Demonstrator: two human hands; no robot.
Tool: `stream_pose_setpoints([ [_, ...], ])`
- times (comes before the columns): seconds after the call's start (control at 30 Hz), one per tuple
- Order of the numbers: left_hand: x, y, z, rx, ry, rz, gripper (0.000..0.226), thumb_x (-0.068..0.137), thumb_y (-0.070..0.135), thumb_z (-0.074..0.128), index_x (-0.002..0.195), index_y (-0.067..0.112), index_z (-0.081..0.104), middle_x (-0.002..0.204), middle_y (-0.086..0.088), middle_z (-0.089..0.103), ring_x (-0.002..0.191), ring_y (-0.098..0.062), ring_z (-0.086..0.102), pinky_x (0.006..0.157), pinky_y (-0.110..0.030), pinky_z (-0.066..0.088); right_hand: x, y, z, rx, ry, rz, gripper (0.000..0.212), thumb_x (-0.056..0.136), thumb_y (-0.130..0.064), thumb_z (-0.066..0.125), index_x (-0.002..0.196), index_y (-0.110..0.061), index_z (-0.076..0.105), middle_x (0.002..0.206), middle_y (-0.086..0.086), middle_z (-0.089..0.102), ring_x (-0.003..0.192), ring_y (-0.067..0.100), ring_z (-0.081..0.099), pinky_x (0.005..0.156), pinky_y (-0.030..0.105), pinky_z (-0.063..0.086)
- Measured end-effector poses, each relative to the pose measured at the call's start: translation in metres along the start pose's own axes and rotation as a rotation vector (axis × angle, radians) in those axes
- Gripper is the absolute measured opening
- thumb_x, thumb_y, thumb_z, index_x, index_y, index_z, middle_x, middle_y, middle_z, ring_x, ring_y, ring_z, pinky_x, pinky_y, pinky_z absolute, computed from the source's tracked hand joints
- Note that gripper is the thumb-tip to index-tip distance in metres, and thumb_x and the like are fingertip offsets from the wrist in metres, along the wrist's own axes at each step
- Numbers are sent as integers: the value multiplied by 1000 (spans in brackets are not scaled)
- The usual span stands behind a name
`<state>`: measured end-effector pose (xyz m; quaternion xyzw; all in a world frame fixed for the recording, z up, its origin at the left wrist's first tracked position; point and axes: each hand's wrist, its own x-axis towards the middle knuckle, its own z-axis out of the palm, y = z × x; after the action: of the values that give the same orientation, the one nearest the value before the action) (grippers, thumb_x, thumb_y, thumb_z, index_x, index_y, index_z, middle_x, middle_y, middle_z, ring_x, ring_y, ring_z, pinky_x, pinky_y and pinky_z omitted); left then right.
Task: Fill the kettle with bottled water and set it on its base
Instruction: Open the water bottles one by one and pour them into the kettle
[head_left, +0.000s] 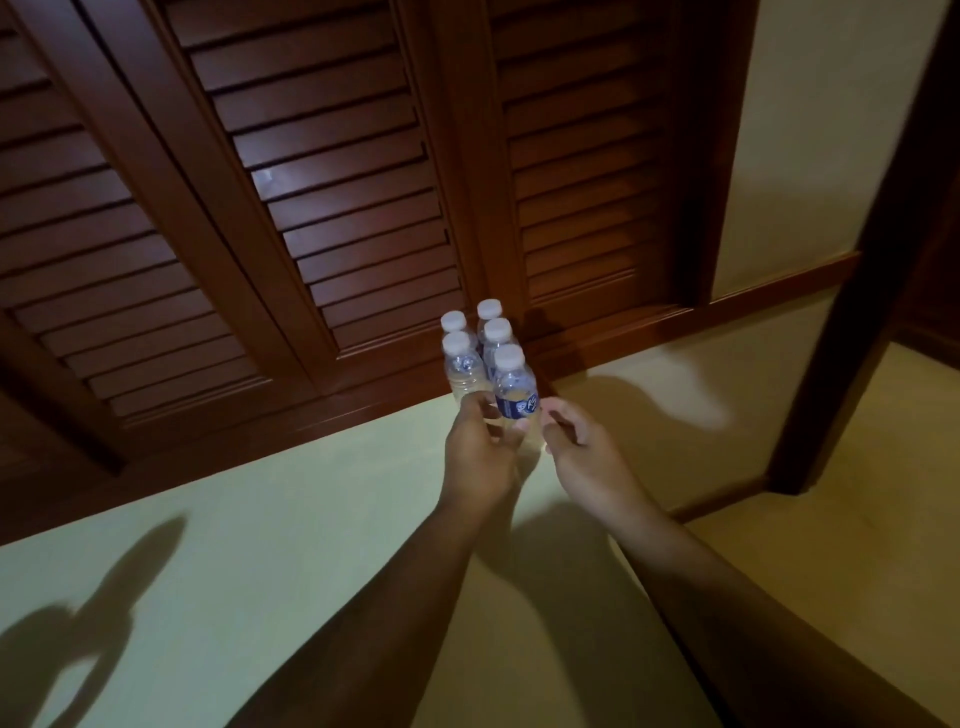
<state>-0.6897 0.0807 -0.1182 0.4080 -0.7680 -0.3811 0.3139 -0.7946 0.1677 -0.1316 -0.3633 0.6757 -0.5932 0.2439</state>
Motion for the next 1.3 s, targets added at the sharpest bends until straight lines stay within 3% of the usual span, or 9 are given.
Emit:
stream_pose_setpoints([
  [0.13, 1, 1, 5, -21, 25, -63, 26, 99, 18, 71, 115, 25, 52, 102, 7, 64, 89, -8, 62, 65, 0, 41, 1, -1, -2, -25, -3, -12, 24, 104, -20, 50, 125, -21, 62, 109, -6, 69, 94, 2, 64, 72, 4, 43],
  [0.3, -17, -3, -8, -69, 10, -90, 41, 99, 19, 71, 136, 20, 54, 114, 6, 64, 102, -8, 64, 69, 2, 42, -18, -2, -7, -64, 13, 13, 28, 104, -24, 51, 131, -24, 58, 113, -15, 64, 99, -6, 59, 78, 3, 42],
  [0.4, -54, -15, -35, -50, -32, 17, 32, 101, 16, 65, 131, 26, 62, 108, 17, 69, 99, 3, 67, 79, -3, 45, -50, -4, -2, -171, -4, -61, 29, 103, -26, 51, 130, -30, 59, 122, -13, 64, 107, -2, 60, 92, 21, 50],
  [0.5, -103, -37, -77, -14, -53, 106, 31, 104, 20, 60, 129, 37, 64, 121, 22, 71, 112, 4, 66, 97, -13, 49, -94, -14, 26, -292, -126, -185, 34, 102, -26, 54, 135, -31, 57, 128, -21, 58, 111, -18, 50, 96, 1, 36],
  [0.57, -136, -55, -113, 45, -4, 80, 32, 107, 24, 57, 133, 41, 63, 128, 24, 68, 121, 4, 62, 104, -15, 47, -122, -21, 54, -342, -235, -275, 38, 101, -27, 55, 139, -29, 55, 133, -22, 56, 117, -16, 48, 96, -5, 26],
  [0.67, -191, -83, -168, 93, 109, -11, 30, 107, 25, 58, 135, 35, 65, 130, 24, 67, 125, 6, 59, 106, -16, 45, -160, -33, 104, -295, -440, -367, 40, 102, -29, 52, 142, -27, 54, 138, -20, 56, 128, -10, 47, 104, 2, 27],
  [0.9, -301, -129, -265, 213, 384, -139, 33, 106, 27, 60, 137, 21, 67, 132, 13, 69, 125, 2, 60, 106, -20, 47, -234, -57, 219, -185, -817, -506, 41, 102, -22, 52, 143, -26, 53, 139, -18, 56, 131, -9, 45, 107, 9, 32],
  [1.13, -398, -157, -358, 289, 622, -245, 36, 104, 27, 63, 139, 19, 67, 136, 10, 69, 128, 4, 59, 108, -18, 46, -312, -90, 323, -47, -1039, -522, 39, 106, -18, 41, 142, -23, 55, 137, -17, 58, 130, -7, 48, 107, 12, 36],
  [1.3, -443, -196, -440, 307, 666, -273, 36, 105, 27, 63, 140, 19, 66, 136, 10, 69, 128, 2, 60, 108, -22, 48, -367, -111, 401, -53, -1051, -565, 40, 103, -17, 44, 142, -22, 54, 140, -16, 55, 130, -11, 44, 104, 5, 32],
])
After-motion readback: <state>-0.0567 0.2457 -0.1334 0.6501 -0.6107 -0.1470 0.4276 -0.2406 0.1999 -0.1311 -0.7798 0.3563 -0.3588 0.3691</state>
